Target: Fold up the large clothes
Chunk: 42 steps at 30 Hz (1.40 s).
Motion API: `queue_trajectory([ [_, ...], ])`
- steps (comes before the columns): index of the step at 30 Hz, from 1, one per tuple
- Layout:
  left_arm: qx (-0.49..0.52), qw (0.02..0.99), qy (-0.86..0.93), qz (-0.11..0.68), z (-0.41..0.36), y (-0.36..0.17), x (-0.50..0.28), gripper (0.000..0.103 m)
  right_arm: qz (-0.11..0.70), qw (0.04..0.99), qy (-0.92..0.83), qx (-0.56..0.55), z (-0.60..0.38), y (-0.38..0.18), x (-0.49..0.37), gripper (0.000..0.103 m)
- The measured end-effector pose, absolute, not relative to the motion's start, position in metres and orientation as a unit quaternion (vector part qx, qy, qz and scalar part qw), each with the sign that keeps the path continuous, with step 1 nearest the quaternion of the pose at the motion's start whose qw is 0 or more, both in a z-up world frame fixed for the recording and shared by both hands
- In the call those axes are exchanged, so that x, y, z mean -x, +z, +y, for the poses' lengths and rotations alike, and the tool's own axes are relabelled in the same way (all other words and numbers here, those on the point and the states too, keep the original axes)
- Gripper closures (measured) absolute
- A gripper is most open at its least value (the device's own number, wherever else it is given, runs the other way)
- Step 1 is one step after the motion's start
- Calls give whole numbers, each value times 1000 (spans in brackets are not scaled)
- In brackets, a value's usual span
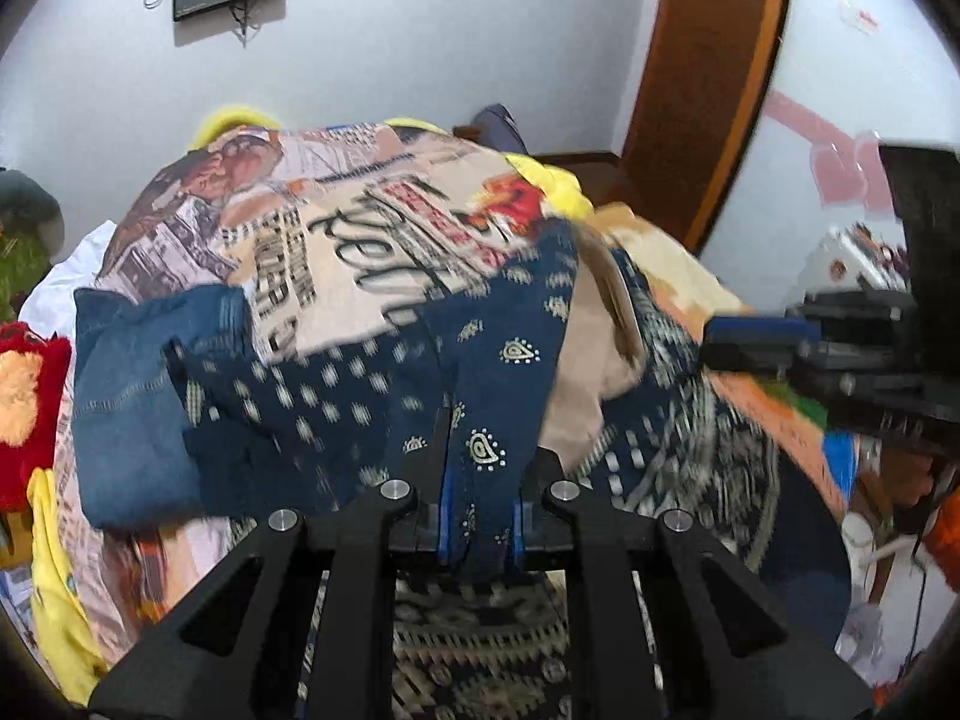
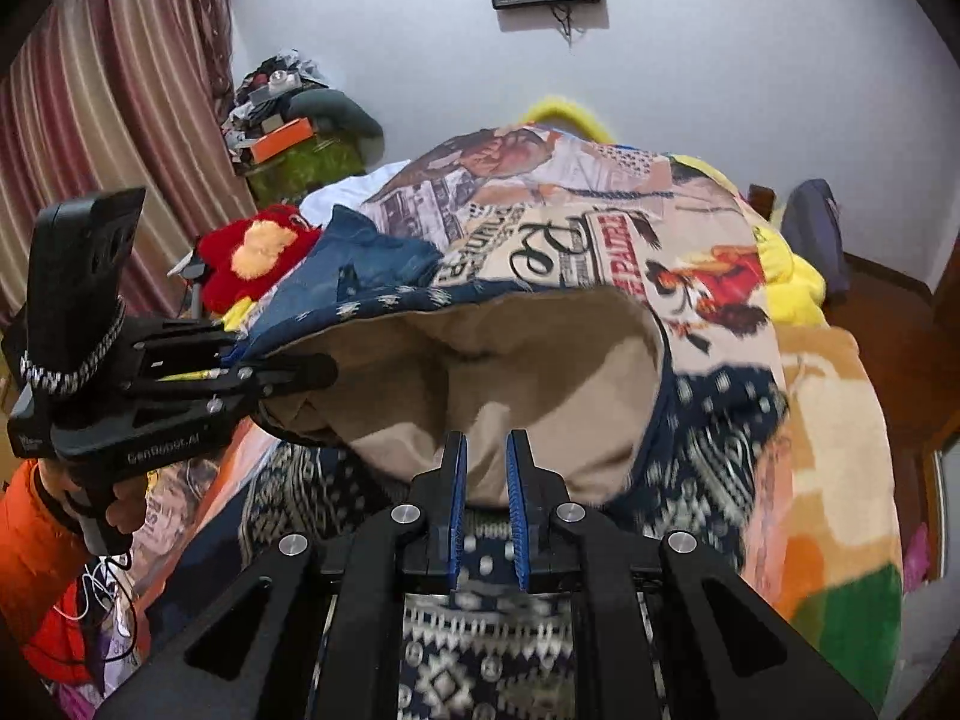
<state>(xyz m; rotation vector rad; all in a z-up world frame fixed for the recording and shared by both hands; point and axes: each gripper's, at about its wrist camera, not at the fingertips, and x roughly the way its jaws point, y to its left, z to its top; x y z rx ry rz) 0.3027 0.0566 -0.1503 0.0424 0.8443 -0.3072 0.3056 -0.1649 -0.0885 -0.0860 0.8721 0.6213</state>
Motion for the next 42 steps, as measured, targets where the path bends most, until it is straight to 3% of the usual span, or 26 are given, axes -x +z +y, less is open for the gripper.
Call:
queue_trajectory([
  [13, -34, 858, -153, 489, 56, -225, -233, 88, 411, 880, 230, 62, -212, -88, -252, 92],
  [15, -27, 857, -143, 495, 62, -229, -227, 83, 420, 878, 223, 54, -217, -92, -252, 92],
  [19, -15, 862, -134, 489, 75, -220, -211, 53, 443, 871, 207, 34, -229, -108, -252, 92],
  [24, -24, 880, -103, 462, 95, -187, -206, 47, 457, 868, 194, 7, -244, -120, -257, 92],
  [26, -14, 891, -85, 445, 105, -170, -219, 37, 457, 869, 187, 0, -250, -121, -259, 92],
  [33, 72, 902, -92, 415, 115, -131, -304, 31, 457, 871, 181, -3, -256, -123, -267, 92],
  [42, 61, 871, -177, 454, 26, -149, -373, 27, 474, 865, 163, -19, -273, -139, -276, 92],
])
